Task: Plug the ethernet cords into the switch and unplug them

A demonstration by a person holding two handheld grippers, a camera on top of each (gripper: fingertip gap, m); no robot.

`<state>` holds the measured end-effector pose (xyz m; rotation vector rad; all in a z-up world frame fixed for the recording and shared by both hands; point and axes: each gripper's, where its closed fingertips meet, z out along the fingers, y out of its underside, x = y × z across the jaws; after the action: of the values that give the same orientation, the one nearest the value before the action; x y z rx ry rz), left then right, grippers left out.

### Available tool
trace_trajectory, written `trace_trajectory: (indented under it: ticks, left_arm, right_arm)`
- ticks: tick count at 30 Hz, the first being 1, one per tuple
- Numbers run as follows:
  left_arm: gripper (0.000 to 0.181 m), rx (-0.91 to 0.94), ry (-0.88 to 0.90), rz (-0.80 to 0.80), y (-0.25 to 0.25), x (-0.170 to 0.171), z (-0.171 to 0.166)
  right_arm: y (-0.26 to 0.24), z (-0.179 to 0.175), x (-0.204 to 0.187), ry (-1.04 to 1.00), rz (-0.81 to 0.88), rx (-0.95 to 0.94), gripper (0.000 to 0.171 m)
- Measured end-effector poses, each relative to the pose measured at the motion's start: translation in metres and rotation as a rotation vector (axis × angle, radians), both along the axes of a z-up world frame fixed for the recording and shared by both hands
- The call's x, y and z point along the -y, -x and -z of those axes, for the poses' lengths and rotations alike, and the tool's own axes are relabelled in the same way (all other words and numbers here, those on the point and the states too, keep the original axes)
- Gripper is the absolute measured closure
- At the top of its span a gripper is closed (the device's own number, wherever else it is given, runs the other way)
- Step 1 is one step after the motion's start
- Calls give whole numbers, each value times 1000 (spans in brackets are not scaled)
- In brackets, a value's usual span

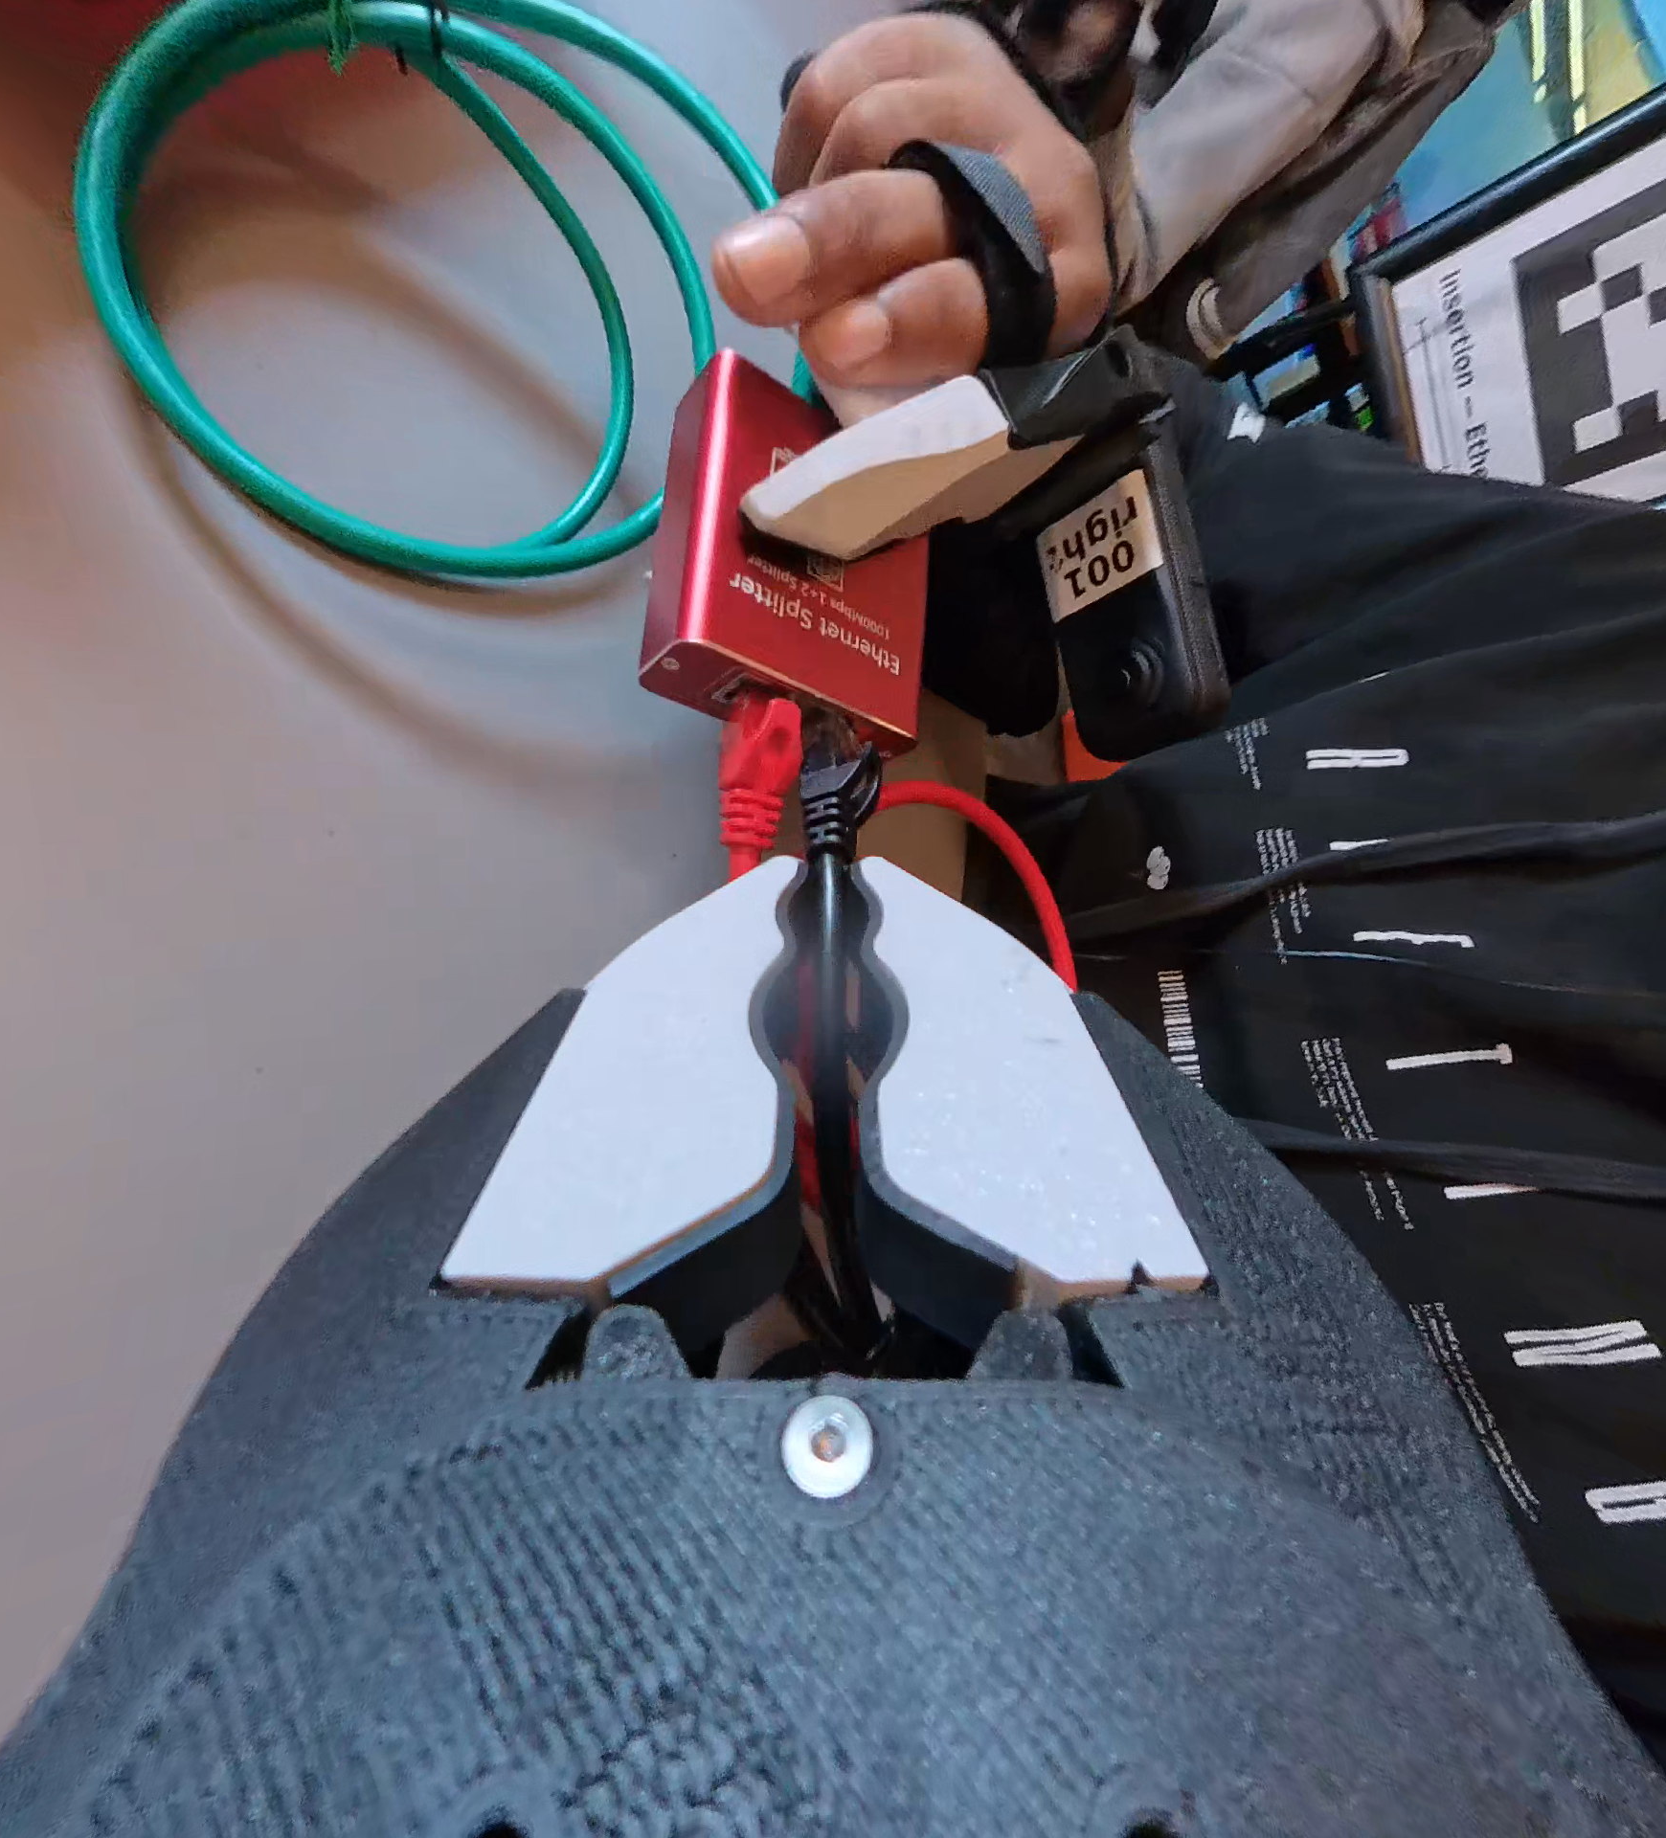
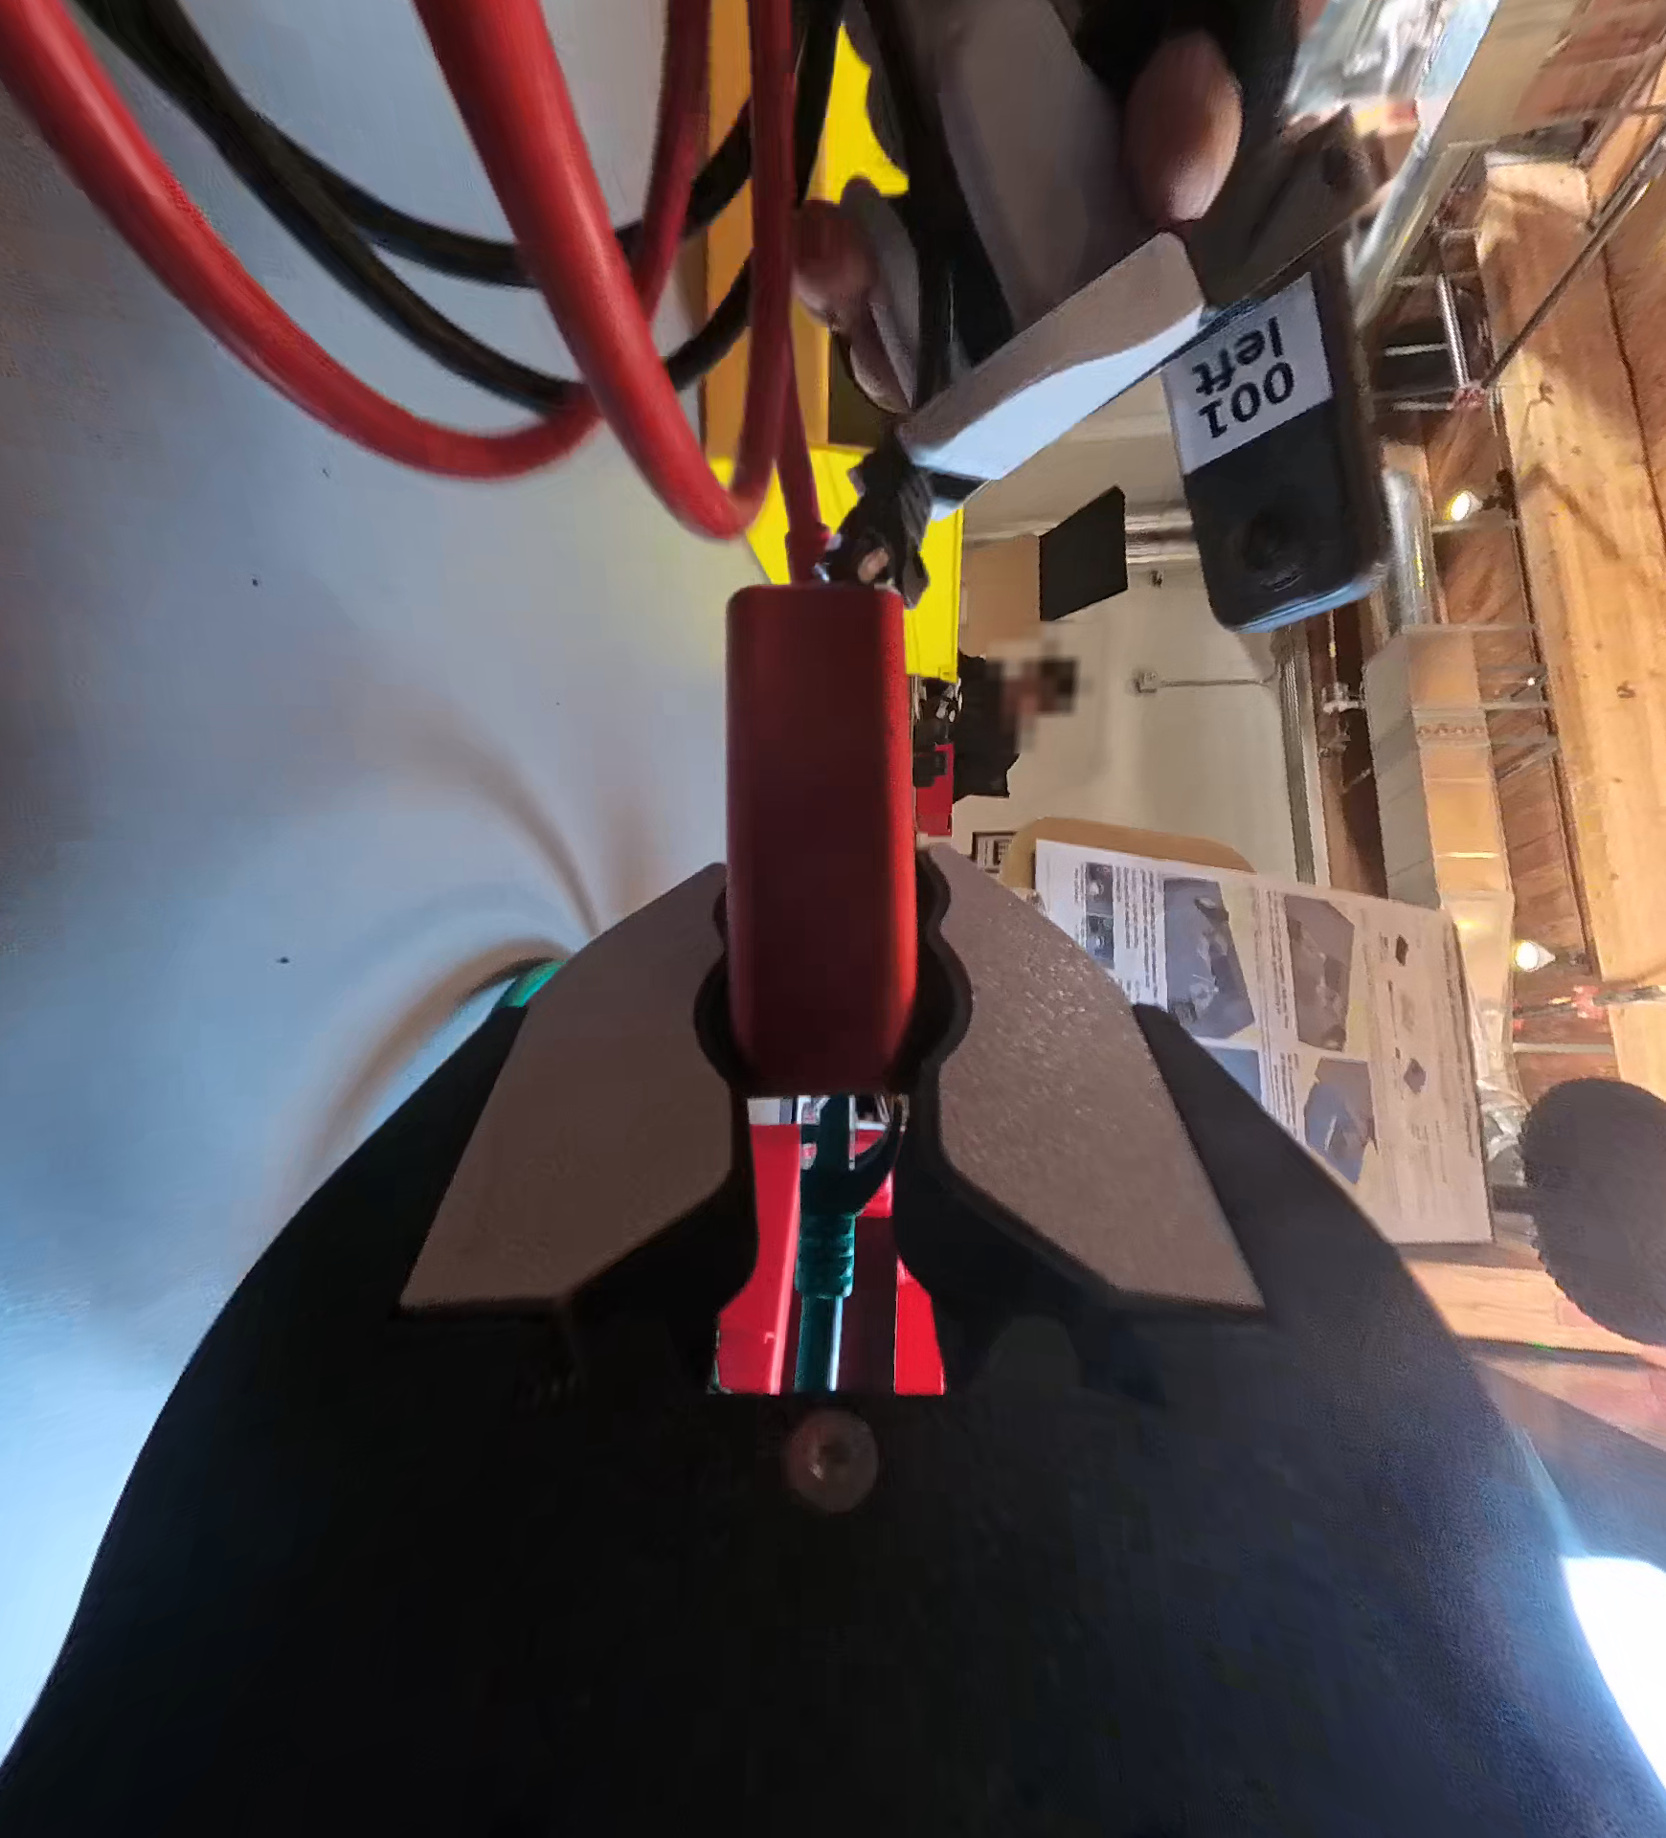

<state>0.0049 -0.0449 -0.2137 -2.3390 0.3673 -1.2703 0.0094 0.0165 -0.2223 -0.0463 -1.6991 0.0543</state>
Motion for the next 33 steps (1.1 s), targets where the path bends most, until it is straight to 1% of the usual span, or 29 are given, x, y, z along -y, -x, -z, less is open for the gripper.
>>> trace_trajectory:
  ticks: [3, 6, 9, 13, 15, 18, 21, 25, 30, 32, 33]
  left_arm:
    - [176, -44, -15, -31, 3, -5, 3]
    - [175, -193, -124, 1, 8, -7, 5]
    - [175, -295, -204, 30, 9, -7, 5]
    - [175, -554, -371, 117, 16, -4, 12]
    - [170, -688, -453, 123, 22, -7, 13]
    - [165, -830, -551, 142, 29, -6, 12]
    - [162, -919, -593, 164, 33, 0, 14]
    - [163, -1058, -614, 200, 45, 6, 25]
    - [165, -1152, -645, 244, 46, 4, 34]
    - [168, -1190, -679, 273, 45, 2, 37]
    - [173, -1202, -697, 279, 43, 1, 37]
  right_arm:
    - [1, 2, -7, 53, 43, 5, 142]
    - [3, 2, -10, 122, 55, 27, 142]
    - [2, 1, -9, 146, 41, 32, 142]
    - [2, 4, -9, 177, 37, 56, 142]
    - [2, 6, -10, 176, 40, 66, 142]
    - [2, 10, -11, 165, 44, 81, 142]
    - [3, 12, -11, 162, 46, 86, 142]
    - [4, 11, -9, 158, 44, 86, 142]
    - [4, 12, -7, 141, 44, 87, 142]
    - [4, 11, -8, 141, 47, 86, 142]
    - [3, 11, -8, 146, 51, 85, 142]
